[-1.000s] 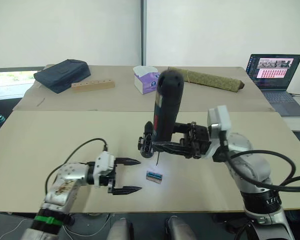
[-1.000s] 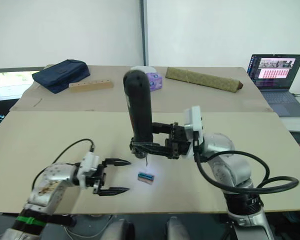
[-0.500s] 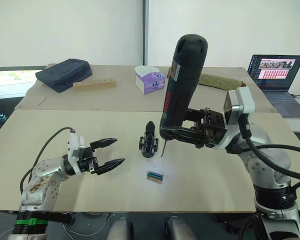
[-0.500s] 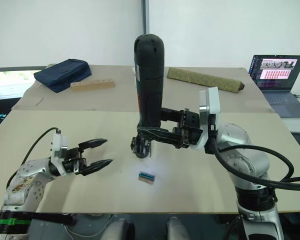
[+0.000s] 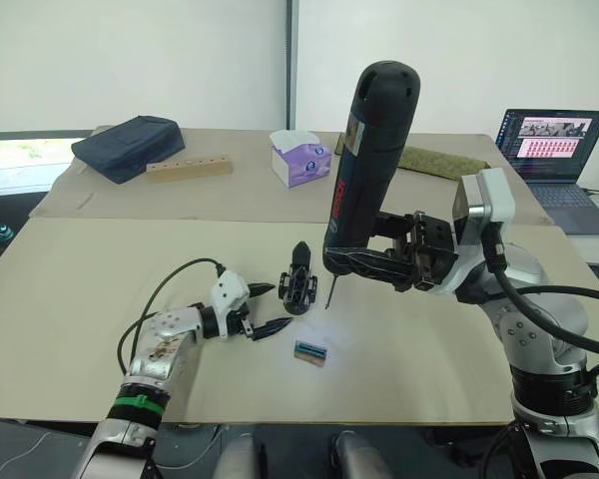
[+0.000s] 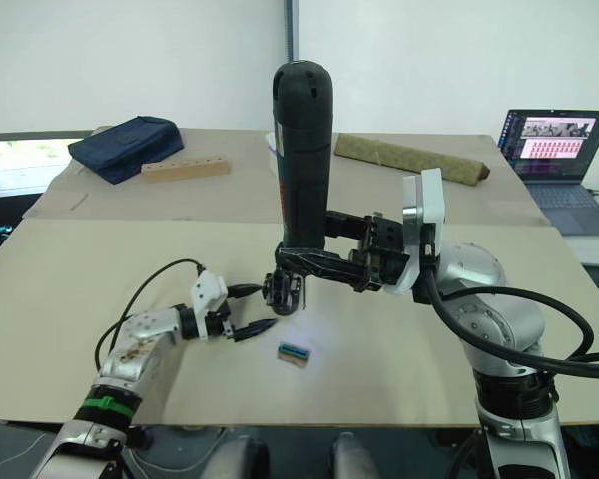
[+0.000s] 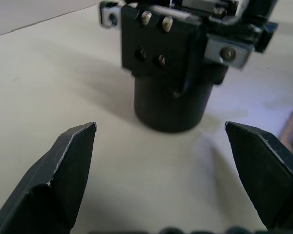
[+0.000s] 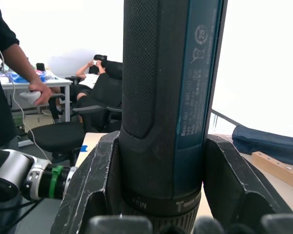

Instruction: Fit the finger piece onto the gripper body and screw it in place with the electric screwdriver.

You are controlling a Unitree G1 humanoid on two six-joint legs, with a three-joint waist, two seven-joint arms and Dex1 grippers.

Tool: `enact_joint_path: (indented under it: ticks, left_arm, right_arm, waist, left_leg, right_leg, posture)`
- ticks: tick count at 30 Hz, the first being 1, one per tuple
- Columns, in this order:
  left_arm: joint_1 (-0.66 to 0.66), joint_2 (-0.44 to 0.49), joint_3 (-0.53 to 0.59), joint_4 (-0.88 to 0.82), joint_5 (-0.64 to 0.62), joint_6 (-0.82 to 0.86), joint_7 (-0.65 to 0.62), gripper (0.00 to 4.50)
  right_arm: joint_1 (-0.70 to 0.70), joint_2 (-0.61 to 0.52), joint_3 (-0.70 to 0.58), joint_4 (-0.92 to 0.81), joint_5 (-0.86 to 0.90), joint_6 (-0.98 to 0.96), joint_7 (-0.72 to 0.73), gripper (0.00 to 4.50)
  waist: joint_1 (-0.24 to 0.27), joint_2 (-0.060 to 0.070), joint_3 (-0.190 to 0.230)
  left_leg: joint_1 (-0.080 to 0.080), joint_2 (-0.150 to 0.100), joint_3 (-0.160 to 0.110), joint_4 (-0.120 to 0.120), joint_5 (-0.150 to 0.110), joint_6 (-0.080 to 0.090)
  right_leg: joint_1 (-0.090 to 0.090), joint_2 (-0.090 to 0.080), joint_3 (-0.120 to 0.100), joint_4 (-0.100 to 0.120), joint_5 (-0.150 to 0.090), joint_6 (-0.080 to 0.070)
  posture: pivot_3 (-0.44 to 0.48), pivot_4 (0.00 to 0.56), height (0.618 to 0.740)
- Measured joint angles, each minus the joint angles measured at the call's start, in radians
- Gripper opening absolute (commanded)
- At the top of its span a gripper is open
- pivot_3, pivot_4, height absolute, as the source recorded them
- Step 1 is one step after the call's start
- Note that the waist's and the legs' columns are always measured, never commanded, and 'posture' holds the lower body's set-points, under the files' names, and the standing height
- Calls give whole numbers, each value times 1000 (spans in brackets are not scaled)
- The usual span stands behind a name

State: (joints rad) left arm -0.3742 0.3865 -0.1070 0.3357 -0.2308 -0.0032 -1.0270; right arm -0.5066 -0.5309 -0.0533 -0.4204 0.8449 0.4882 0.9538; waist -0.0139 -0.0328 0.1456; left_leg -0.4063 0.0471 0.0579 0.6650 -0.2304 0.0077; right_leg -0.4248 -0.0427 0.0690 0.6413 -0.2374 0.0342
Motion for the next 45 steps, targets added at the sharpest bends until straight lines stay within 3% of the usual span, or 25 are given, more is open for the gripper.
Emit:
enact_joint_path:
  ticks: [11, 14, 17, 18, 32, 40, 43, 45]
  left_arm:
    - [-62, -42, -49, 50, 63, -13, 11, 4452]
    - [-62, -35, -49, 53, 66, -19, 2, 3676]
    - [-67, -24, -48, 72, 67, -38, -16, 2287]
    - [-77, -24, -48, 89, 67, -46, -28, 2251]
    - [-327, -16, -75, 481, 81, -212, -336, 2252]
    - [-364, -42, -65, 610, 96, -348, -346, 2252]
    - [-362, -48, -50, 615, 99, -344, -325, 3757]
    - [-355, -46, -44, 605, 100, -339, -316, 4437]
  right_arm:
    - [4, -12, 0, -2, -1, 0, -4, 1907]
    - [10, -18, -1, -3, -1, 0, -6, 1907]
    - [14, -27, -2, -3, -1, 0, -8, 1907]
    - [15, -29, -5, -3, -1, 0, -9, 1907]
    - [17, -59, -6, -7, 3, 23, 2, 1907]
    - [22, -67, -8, -28, 6, 36, -2, 1907]
    - [22, -68, -9, -30, 12, 38, -4, 1907]
    - [22, -70, -10, -31, 23, 44, -4, 1907]
  waist:
    - [3, 0, 0]
    - [2, 0, 0]
    - [-1, 0, 0]
    - [-1, 0, 0]
    - [2, 0, 0]
    - [7, 0, 0]
    - [9, 0, 0]
    - [7, 0, 0]
  left_leg:
    - [0, -1, -1, 0, 0, 0]
    - [1, 0, -1, 0, 0, 0]
    - [1, 0, -1, 0, 0, 0]
    - [1, 0, -1, 0, 0, 0]
    - [-1, -1, -1, 0, 0, 0]
    - [-1, -1, -2, 2, 0, 0]
    - [-1, -1, -2, 2, 0, 0]
    - [-1, -1, -2, 2, 0, 0]
  right_leg:
    - [1, 0, 0, 0, 0, 0]
    - [1, 0, 0, 0, 0, 0]
    - [1, 0, 0, 0, 0, 0]
    - [1, 0, 0, 1, 0, 0]
    - [1, 0, -1, -1, 0, 0]
    - [1, 0, -1, 0, 0, 1]
    - [1, 0, -1, 0, 0, 1]
    - [2, 0, -1, 0, 0, 1]
  posture:
    - [0, 150, 740]
    - [0, 150, 740]
    - [0, 150, 740]
    - [0, 150, 740]
    - [0, 150, 740]
    - [0, 150, 740]
    - [0, 150, 740]
    - [0, 150, 740]
